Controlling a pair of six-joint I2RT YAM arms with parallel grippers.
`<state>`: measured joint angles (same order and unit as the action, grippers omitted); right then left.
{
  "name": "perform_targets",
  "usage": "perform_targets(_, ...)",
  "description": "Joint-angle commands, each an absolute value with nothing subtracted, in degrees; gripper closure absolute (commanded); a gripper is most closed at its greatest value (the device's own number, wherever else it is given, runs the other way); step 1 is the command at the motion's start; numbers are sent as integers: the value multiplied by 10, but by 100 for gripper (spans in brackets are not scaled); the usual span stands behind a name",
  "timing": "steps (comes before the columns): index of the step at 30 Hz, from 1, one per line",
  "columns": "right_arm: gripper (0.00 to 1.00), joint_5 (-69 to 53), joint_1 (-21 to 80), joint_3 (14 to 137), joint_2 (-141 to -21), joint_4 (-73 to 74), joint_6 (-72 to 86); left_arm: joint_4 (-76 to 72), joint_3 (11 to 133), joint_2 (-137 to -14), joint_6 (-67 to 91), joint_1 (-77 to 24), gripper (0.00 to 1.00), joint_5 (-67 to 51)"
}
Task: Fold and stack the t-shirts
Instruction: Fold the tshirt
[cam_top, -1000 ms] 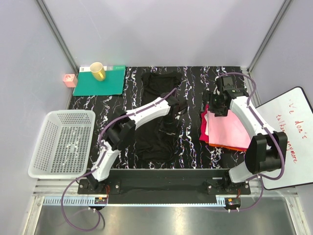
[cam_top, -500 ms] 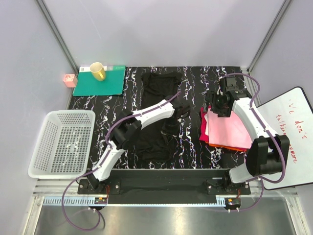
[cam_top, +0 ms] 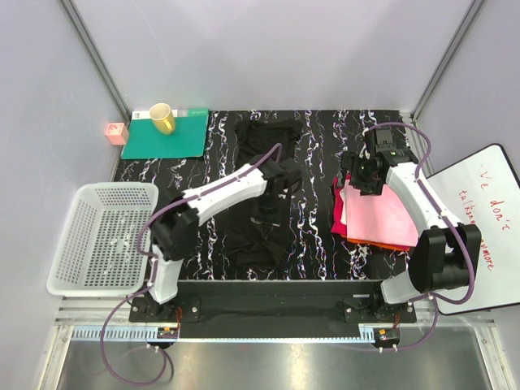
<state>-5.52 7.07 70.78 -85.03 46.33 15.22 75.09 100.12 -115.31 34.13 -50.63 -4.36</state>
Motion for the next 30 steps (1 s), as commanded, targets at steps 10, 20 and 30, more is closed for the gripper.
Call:
perform_targets(10,12,-90,69,711,-856,453,144,710,804,-1027,382,-509,100,-115)
perform_targets(20,12,-156,69,718,-841,454,152,703,823,-1007,374,-510,4,-92)
perform_targets(30,14,-322,125,672,-792,449,178,670,771,-916,367,-458,1,-34)
